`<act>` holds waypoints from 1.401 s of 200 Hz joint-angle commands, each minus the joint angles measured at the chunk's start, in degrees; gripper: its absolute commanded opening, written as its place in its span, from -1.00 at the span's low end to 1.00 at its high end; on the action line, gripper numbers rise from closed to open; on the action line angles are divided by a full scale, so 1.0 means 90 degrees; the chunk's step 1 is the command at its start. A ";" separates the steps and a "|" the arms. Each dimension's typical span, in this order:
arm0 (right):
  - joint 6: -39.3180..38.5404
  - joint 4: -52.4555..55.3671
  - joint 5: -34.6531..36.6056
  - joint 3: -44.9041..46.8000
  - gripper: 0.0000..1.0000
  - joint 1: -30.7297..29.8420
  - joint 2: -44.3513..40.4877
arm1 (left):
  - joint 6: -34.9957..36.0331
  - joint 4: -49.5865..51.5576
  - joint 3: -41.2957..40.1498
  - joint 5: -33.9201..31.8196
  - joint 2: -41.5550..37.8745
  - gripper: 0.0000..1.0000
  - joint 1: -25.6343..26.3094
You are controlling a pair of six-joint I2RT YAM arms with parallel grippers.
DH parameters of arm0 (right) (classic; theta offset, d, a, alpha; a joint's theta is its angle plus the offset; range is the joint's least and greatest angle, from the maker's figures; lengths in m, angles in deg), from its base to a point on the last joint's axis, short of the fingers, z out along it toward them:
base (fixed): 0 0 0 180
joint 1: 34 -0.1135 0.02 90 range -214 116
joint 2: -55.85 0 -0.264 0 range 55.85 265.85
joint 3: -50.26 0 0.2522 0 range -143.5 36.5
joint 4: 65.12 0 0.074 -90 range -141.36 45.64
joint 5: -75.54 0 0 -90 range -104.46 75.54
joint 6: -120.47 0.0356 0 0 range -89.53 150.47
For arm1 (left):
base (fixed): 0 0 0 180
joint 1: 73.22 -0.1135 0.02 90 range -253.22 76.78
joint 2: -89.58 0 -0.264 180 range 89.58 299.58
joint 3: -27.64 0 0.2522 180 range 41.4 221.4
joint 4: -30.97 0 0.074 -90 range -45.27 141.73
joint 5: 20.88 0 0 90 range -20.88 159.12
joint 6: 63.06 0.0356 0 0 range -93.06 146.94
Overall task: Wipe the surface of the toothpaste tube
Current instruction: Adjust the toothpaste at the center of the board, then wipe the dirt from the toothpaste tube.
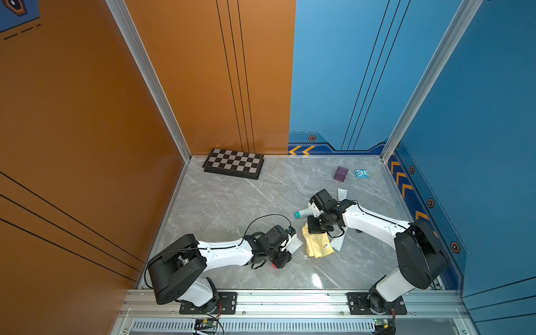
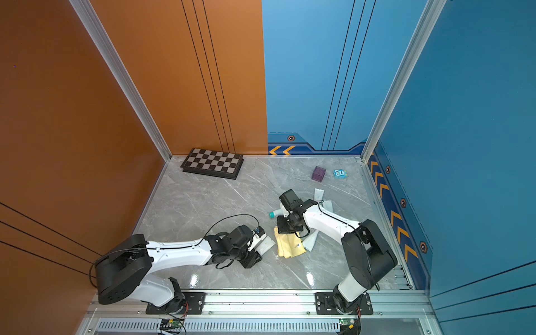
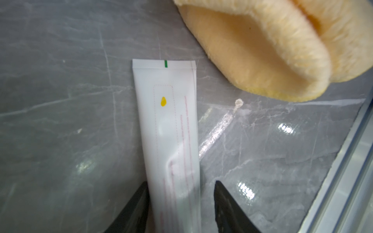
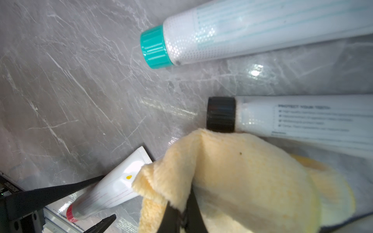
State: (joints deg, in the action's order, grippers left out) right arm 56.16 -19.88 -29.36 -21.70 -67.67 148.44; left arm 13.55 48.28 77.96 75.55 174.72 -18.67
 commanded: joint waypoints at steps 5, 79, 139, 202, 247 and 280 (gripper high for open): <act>-0.0140 0.0164 -0.0110 -0.0257 -1.00 -0.0058 0.0189 | 0.0288 0.0382 -0.0005 -0.0232 0.0277 0.01 -0.0188; -0.0219 0.0190 -0.0572 -0.0515 -1.00 -0.0524 0.0512 | -0.0290 0.0748 -0.0190 -0.0183 -0.0311 0.18 -0.0115; -0.0166 -0.0072 -0.1156 -0.0461 -1.00 -0.0683 0.0931 | -0.0416 0.0748 -0.0231 -0.0176 -0.0126 0.12 -0.0070; 0.0050 -0.0539 -0.1460 -0.0336 -1.00 -0.0973 0.1457 | -0.0436 0.0540 -0.0299 -0.0232 0.0201 -0.08 0.0066; 0.0036 -0.0401 -0.1098 -0.0277 -1.00 -0.1015 0.1646 | -0.0446 0.0274 -0.0393 -0.0079 0.0422 -0.35 0.0078; -0.0023 -0.0159 -0.0594 -0.0221 -1.00 -0.1036 0.1480 | -0.0437 0.0133 -0.0419 -0.0004 0.0609 -0.49 0.0072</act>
State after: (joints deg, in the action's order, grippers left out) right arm 56.19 -23.50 -40.09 -25.57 -74.79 159.66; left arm 8.39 48.72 76.71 72.84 174.55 -18.89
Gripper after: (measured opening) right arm 0.054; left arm 0.278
